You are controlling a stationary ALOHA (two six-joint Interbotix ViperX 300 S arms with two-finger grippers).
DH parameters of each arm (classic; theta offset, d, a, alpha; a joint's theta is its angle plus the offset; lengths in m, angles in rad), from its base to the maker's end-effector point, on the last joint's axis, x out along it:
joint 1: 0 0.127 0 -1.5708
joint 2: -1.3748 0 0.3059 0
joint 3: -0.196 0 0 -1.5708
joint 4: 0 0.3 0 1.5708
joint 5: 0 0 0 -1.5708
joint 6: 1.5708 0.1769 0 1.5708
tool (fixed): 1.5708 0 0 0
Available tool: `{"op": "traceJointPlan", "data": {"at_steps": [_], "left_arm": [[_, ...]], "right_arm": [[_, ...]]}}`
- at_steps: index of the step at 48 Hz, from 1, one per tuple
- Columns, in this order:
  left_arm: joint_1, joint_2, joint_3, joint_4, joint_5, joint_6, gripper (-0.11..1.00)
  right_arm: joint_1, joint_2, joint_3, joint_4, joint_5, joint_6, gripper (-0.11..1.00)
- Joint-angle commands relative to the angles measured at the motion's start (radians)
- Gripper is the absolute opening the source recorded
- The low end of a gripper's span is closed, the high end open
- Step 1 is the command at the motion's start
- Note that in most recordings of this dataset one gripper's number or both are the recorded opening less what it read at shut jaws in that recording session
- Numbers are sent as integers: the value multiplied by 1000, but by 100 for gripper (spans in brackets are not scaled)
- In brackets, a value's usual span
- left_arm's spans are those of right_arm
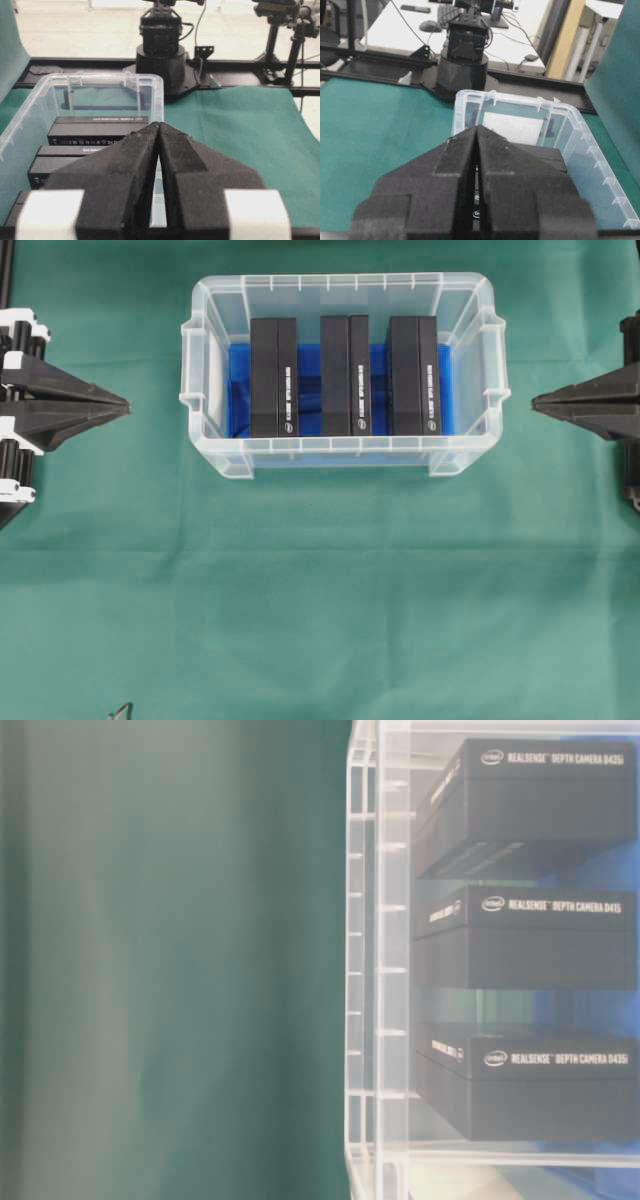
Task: Take the box out of the case with the right arm.
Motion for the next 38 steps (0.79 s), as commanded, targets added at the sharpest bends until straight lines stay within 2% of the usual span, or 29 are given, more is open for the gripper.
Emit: {"op": "traceJointPlan", "data": {"at_steps": [1, 12, 20, 38], "left_arm": [[3, 5, -18, 21, 0, -3, 0], [3, 3, -34, 21, 29, -5, 0], [3, -8, -104, 21, 69, -29, 0], [3, 0, -423, 21, 471, -40, 0]], "right_arm": [[-3, 5, -20, 2, -5, 5, 0], [-3, 8, -75, 2, 83, 15, 0], [-3, 8, -166, 2, 178, 25, 0], [-3, 48, -491, 5, 491, 26, 0]]}}
